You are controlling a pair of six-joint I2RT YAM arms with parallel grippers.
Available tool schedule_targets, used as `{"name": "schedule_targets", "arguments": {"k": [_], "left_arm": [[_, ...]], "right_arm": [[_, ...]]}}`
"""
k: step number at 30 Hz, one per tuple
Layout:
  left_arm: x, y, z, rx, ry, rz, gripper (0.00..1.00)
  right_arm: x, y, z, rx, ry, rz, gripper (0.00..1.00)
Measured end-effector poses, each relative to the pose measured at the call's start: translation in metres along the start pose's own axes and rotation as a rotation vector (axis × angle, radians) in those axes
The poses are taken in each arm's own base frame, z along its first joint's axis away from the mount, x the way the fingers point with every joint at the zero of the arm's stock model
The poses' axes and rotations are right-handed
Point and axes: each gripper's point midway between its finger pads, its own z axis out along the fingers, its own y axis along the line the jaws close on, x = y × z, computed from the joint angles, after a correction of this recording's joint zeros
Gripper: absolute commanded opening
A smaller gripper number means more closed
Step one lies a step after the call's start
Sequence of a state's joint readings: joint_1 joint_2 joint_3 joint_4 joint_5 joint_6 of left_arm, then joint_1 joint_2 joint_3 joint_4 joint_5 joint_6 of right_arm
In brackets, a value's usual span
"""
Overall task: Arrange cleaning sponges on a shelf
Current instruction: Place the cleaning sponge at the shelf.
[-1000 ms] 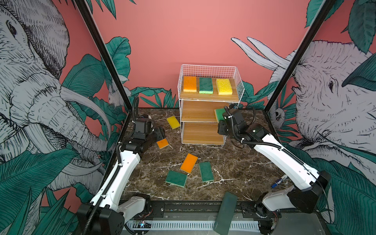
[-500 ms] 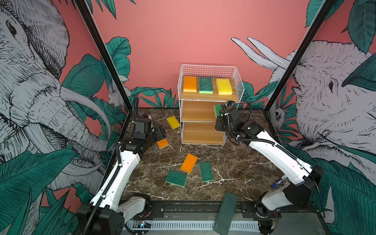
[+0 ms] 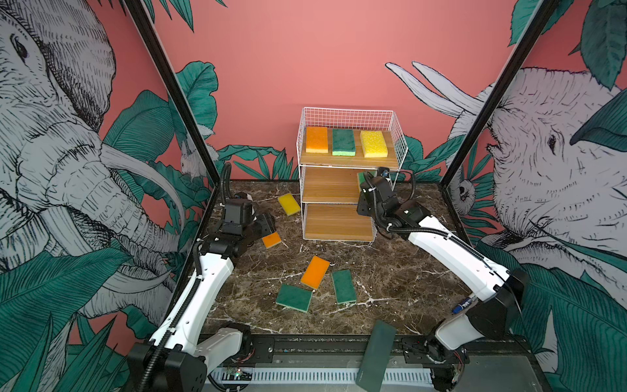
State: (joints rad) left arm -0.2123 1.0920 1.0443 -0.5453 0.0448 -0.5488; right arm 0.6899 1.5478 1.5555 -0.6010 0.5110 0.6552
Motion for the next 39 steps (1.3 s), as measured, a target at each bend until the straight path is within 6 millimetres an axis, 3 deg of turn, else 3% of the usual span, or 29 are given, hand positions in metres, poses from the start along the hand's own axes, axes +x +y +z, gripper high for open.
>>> {"name": "schedule_targets", "arguments": {"k": [17, 39], "left_arm": [[0.0, -0.001, 0.003, 0.009, -0.005, -0.008, 0.66], [0.007, -0.005, 0.01, 0.044, 0.02, -0.035, 0.65]], "right_arm": [[0.004, -0.012, 0.011, 0.041, -0.053, 0.085, 0.63], [-0.005, -0.008, 0.009, 0.023, -0.083, 0.082, 0.72]]}}
